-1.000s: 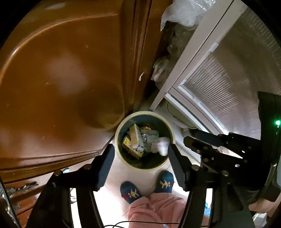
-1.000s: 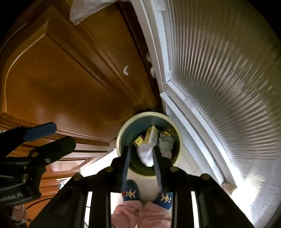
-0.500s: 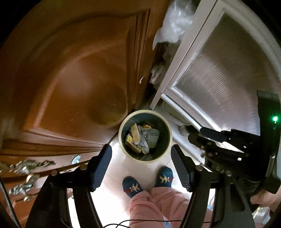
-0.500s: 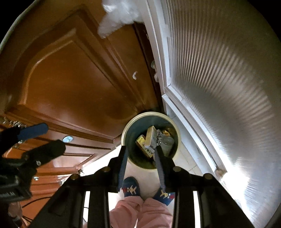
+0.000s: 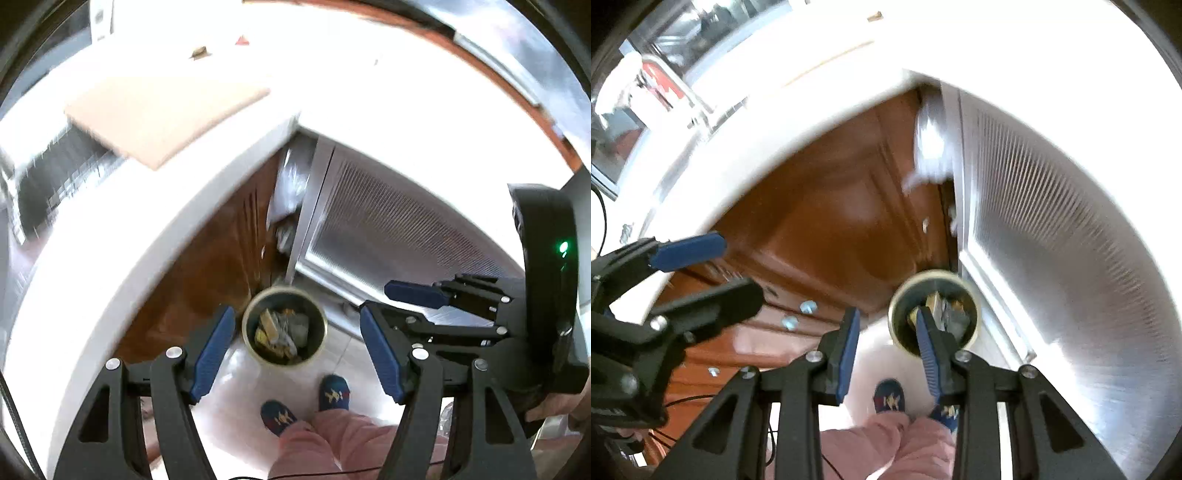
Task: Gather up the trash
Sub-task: 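Raise both empty tools back up to the counter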
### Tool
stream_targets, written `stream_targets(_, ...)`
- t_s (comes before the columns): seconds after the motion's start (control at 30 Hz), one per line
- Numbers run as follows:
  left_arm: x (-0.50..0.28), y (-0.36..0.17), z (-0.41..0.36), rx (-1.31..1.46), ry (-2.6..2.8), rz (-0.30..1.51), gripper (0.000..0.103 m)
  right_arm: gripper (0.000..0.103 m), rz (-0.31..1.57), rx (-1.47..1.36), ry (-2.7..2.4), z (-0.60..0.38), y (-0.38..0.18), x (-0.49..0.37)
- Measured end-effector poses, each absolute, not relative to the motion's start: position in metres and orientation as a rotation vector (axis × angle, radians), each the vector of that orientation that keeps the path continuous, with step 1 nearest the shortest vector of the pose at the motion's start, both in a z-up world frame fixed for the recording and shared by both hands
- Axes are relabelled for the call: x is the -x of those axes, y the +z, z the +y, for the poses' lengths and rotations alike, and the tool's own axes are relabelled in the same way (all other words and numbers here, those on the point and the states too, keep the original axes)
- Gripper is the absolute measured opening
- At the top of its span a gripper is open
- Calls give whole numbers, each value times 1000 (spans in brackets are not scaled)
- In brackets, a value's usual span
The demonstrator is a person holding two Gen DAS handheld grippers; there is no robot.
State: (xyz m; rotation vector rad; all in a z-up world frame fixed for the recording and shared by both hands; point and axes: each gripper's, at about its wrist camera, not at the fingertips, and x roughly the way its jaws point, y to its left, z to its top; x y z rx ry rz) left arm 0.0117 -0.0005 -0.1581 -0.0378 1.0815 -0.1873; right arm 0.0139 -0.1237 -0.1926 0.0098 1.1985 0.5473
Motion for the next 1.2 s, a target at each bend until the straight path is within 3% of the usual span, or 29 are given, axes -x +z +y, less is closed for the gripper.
stream_targets(0.13, -18, -116, -4, -9, -218, 1000, 78, 38, 1093, -32, 521, -129, -139, -19)
stream_targets(0.4, -46, -36, -2, 3, -294, 859, 78, 42, 943, -28, 417, -138, -54, -39)
stream_targets(0.63, -116, 9, 6, 112, -258, 880, 78, 42, 867, 6, 353, -151, -9, -93)
stream_targets(0.93, -242, 8, 15, 207, -83, 896, 78, 45, 855, 49, 416, -145, -7, -216)
stream_targets(1.2, -369, -57, 10, 252, 38, 998, 78, 45, 923, 69, 453, -144, -60, -339)
